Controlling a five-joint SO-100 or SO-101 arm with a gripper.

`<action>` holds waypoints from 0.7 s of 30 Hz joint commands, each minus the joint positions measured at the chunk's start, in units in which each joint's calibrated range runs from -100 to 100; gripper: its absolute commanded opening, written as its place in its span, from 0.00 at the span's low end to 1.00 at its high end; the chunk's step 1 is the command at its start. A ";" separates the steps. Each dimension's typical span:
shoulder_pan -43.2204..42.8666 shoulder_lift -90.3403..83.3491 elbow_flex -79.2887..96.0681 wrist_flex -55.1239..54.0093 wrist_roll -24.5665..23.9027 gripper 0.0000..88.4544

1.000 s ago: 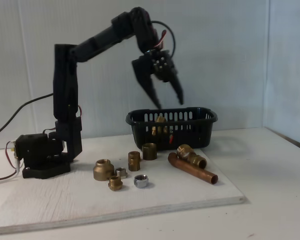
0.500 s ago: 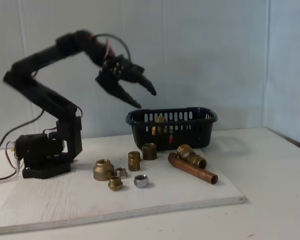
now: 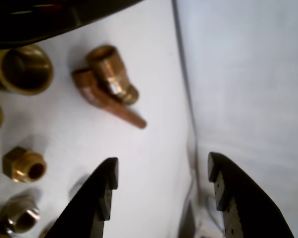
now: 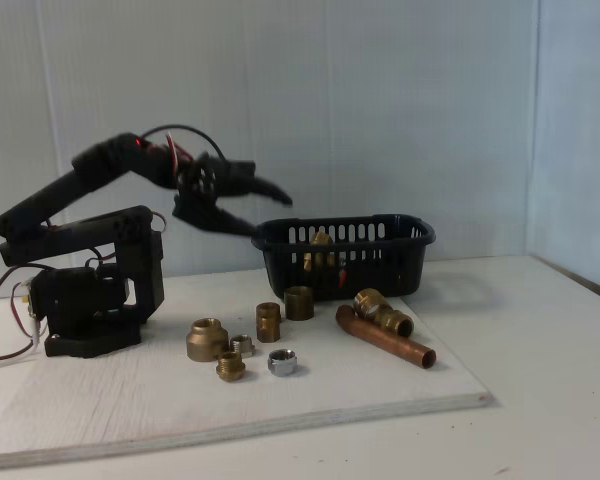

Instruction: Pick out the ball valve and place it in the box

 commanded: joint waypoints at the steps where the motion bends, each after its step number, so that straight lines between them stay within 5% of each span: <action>1: -0.72 -0.93 3.53 -2.47 -0.09 0.22; 10: -6.70 -0.68 16.61 -6.34 7.88 0.22; 21: -6.33 -0.93 16.43 3.48 7.83 0.22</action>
